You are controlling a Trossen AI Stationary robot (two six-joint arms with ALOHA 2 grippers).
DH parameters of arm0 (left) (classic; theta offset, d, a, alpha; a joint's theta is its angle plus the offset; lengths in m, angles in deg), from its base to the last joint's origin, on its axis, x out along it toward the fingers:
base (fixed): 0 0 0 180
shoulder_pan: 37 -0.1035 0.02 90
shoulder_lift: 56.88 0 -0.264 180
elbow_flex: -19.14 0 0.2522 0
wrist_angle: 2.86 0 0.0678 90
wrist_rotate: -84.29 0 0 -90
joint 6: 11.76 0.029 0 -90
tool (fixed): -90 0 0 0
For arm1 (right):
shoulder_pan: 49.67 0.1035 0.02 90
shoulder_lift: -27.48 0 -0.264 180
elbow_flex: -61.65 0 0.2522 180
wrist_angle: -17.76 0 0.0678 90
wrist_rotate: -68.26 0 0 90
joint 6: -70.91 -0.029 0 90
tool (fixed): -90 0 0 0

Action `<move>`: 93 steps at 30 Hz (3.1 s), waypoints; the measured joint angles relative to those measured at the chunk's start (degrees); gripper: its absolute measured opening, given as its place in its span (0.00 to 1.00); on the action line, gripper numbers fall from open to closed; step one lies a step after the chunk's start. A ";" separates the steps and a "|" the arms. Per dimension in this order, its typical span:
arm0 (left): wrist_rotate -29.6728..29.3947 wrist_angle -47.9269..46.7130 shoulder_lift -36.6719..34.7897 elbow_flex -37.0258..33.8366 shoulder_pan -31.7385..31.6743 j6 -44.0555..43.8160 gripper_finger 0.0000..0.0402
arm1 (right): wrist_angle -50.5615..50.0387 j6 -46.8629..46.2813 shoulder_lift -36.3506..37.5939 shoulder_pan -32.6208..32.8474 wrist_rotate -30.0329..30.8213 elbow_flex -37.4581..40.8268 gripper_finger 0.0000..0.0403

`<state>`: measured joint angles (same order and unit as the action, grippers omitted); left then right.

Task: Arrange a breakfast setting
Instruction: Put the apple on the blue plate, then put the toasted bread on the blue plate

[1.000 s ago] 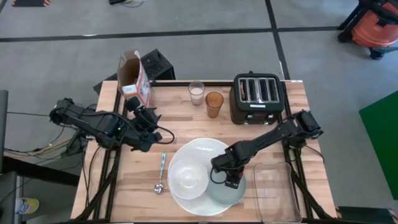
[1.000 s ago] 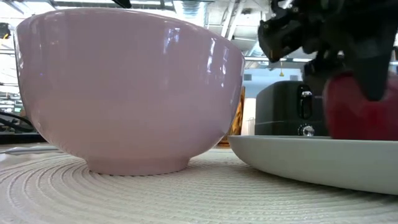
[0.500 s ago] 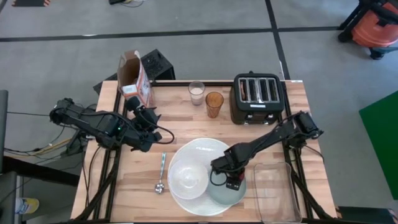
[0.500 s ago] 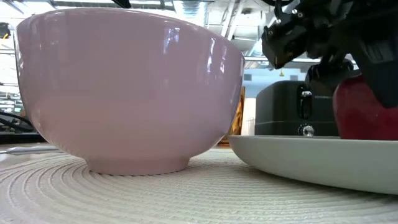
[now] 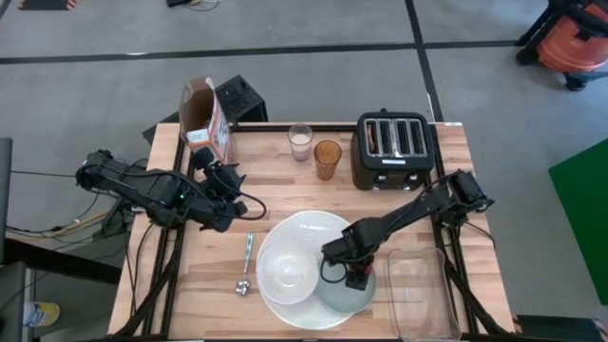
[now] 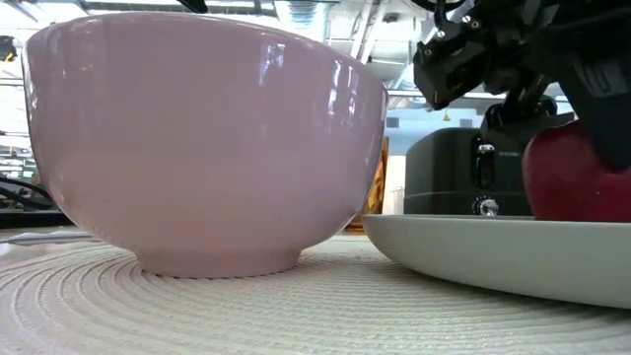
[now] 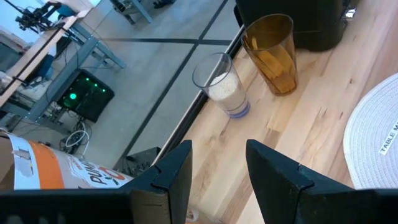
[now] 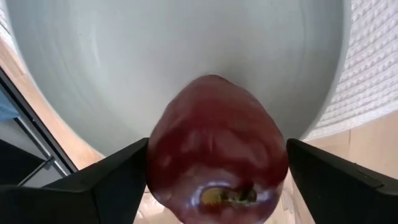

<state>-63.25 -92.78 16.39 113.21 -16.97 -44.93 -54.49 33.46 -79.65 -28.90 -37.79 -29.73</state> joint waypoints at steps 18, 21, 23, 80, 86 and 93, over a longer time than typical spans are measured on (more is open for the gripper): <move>-0.04 0.00 0.00 0.00 0.00 -0.42 0.35 | -9.98 5.22 0.00 0.39 -1.81 -16.02 0.97; -0.04 0.00 0.00 0.00 0.00 -0.44 0.35 | -7.63 6.01 0.00 1.17 -1.75 -18.87 0.97; -0.04 0.00 0.00 0.00 0.00 -0.44 0.35 | -5.21 6.01 0.02 1.48 -1.77 -19.68 0.97; 15.19 -1.56 0.02 0.00 -3.37 7.66 0.35 | -18.78 6.75 16.74 -42.96 33.98 -19.89 0.89; 13.91 -2.58 0.01 0.00 -3.34 12.16 0.35 | -16.68 8.46 15.71 -50.71 32.71 -19.87 0.86; 13.75 -0.29 0.01 0.00 -3.34 13.17 0.35 | -17.80 8.87 15.89 -54.72 26.46 -19.85 0.86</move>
<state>-49.50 -93.07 16.41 113.21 -20.31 -31.75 -72.29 42.33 -63.76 -83.61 -11.33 -49.58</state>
